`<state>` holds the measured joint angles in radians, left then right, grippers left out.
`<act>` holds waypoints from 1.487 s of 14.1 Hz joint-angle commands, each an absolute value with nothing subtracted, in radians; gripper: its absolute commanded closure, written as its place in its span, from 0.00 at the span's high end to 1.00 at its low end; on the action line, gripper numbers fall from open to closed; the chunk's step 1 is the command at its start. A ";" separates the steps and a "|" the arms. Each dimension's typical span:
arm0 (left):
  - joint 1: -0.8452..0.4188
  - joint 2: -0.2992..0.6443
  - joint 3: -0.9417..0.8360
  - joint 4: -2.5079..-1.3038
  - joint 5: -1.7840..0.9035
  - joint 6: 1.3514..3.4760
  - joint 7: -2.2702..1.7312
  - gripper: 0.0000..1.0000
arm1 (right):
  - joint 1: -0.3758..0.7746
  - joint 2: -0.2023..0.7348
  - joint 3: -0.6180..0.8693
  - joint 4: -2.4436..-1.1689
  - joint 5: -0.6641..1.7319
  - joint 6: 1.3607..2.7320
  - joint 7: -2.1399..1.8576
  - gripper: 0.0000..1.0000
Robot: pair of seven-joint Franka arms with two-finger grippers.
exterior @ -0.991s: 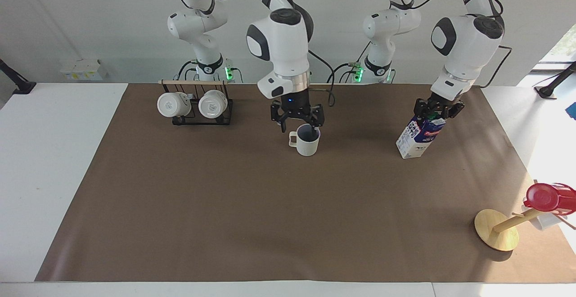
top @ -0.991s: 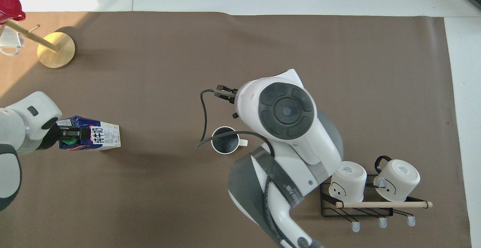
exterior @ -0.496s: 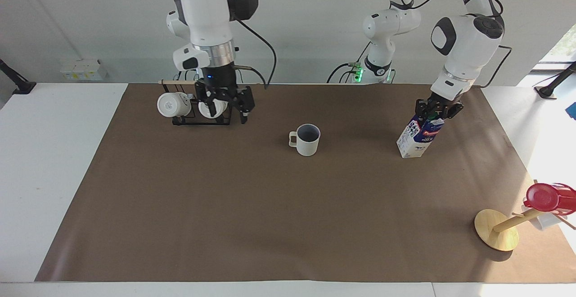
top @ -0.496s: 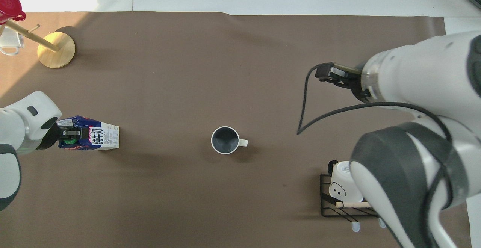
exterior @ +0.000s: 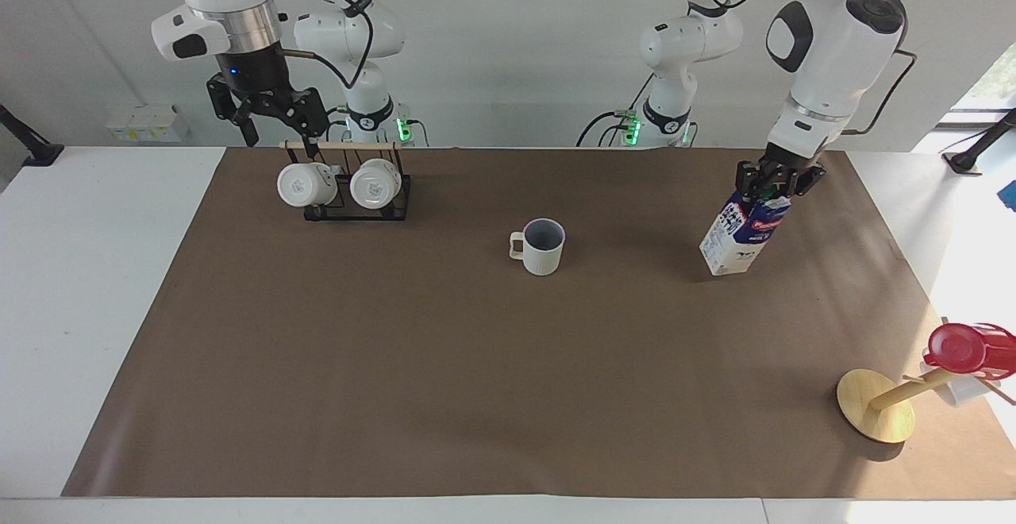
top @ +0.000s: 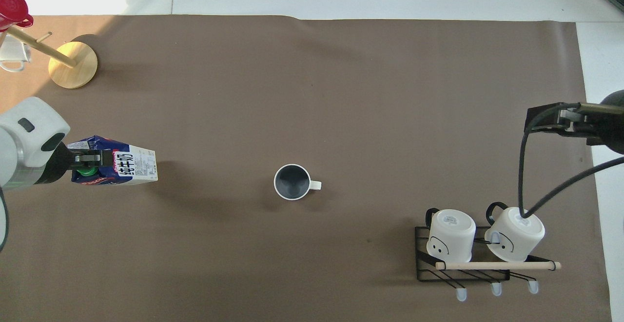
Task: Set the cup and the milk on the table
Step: 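Carry the milk carton with the left gripper beside the black mug, then lower the carton onto the table and open the left gripper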
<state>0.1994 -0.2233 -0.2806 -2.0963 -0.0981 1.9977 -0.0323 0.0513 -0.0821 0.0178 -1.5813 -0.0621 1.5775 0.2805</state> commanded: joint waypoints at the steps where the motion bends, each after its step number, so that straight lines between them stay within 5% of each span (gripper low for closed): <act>1: 0.092 -0.201 -0.275 -2.051 -0.091 1.963 -0.165 0.51 | 0.028 -0.034 0.028 -1.507 -0.072 1.529 0.242 1.00; 4: -0.007 -0.201 -0.275 -2.046 -0.091 1.970 -0.279 0.51 | 0.026 0.049 0.029 -1.363 -0.072 1.438 0.230 1.00; 9: -0.132 -0.186 -0.275 -2.065 -0.098 2.003 -0.385 0.51 | 0.032 0.032 0.028 -1.382 -0.057 1.422 0.207 1.00; 21: -0.187 -0.138 -0.275 -2.172 -0.086 2.138 -0.402 0.48 | 0.026 -0.003 0.026 -1.437 -0.049 1.427 0.212 1.00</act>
